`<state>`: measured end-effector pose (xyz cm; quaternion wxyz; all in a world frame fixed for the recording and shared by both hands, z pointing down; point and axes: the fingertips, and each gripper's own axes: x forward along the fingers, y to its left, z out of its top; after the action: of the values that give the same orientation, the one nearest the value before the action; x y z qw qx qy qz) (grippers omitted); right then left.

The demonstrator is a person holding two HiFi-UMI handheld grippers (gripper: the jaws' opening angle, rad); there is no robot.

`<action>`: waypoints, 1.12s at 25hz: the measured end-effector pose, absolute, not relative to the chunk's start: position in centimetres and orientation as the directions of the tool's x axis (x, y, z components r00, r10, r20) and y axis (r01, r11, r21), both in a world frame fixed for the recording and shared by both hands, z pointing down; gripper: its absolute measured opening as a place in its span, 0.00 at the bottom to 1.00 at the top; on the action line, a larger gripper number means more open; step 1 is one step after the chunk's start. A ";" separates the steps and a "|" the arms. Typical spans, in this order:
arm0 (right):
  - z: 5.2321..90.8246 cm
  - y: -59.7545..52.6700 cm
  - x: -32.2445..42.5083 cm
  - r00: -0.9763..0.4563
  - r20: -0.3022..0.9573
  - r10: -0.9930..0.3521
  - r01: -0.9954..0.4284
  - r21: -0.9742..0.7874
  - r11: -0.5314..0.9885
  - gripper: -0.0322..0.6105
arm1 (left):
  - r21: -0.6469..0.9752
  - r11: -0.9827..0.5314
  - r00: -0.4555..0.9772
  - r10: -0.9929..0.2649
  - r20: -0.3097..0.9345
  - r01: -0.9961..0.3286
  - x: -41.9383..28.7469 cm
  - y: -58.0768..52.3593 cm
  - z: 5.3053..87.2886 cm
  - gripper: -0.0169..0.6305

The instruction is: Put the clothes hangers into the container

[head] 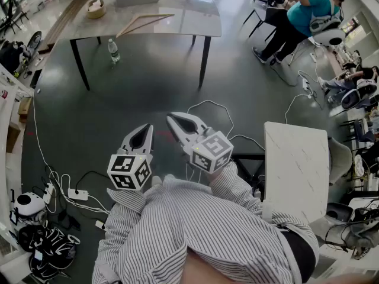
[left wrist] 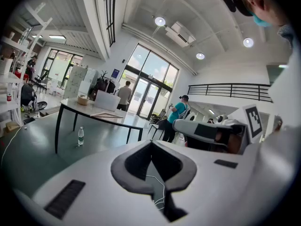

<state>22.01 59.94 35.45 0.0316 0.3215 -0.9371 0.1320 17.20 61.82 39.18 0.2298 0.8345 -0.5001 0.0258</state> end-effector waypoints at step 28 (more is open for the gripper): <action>36.7 59.3 23.3 -0.848 0.155 -0.507 -0.530 -0.229 0.817 0.07 | 0.362 -0.316 0.429 -0.854 0.294 -0.877 19.1 60.3 39.9 0.04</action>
<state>23.30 59.29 36.72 0.0434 0.2722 -0.9520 0.1328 19.11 60.34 39.88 0.2391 0.8108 -0.5337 0.0238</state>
